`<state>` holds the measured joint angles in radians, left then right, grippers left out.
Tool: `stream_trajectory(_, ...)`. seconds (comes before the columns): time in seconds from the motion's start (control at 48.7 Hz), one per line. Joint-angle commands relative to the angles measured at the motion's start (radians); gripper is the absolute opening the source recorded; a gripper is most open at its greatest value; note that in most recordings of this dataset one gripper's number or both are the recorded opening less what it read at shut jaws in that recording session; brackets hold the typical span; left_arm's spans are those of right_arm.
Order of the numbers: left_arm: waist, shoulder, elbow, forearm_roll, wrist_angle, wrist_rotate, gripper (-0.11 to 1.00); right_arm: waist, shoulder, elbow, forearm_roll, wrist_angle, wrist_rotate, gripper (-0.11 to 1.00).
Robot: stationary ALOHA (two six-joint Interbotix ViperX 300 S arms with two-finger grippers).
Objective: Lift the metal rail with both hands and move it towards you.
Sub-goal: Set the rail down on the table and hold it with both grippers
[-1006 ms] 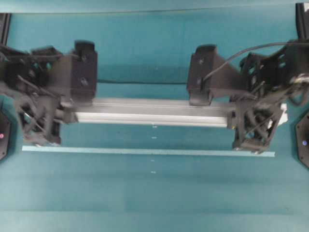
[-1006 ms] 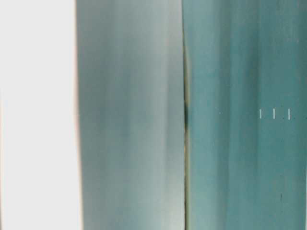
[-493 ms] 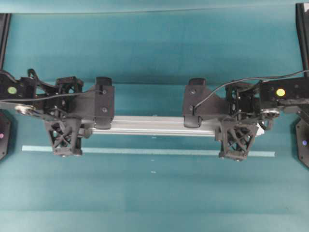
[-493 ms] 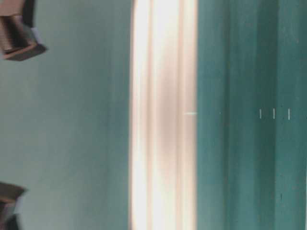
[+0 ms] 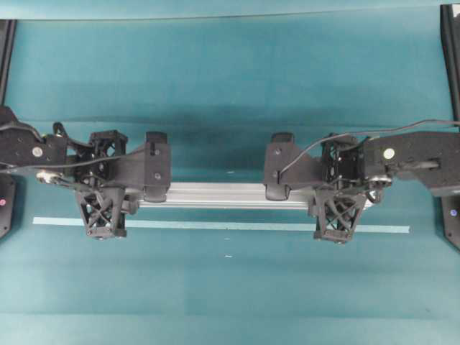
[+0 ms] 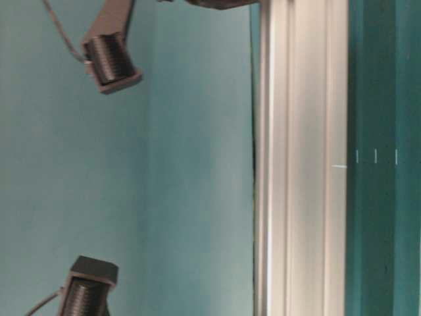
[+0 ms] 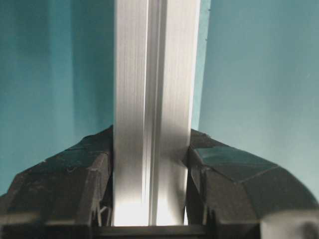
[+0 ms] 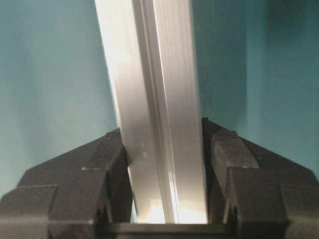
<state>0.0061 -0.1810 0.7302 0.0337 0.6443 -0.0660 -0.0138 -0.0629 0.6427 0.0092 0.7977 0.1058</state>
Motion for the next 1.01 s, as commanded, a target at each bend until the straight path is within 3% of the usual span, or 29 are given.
stream_trajectory(0.0,-0.002,0.002,0.012,-0.005,-0.048,-0.011,0.29,0.000,0.009,0.009,-0.002,-0.038,0.006,0.37)
stream_trajectory(0.431,-0.014,0.078,0.054,-0.005,-0.144,-0.012,0.29,0.038,0.049,0.083,0.008,-0.175,0.014,0.37)
stream_trajectory(0.986,-0.026,0.110,0.063,-0.005,-0.186,-0.058,0.29,0.054,0.084,0.081,0.017,-0.192,0.012,0.37)
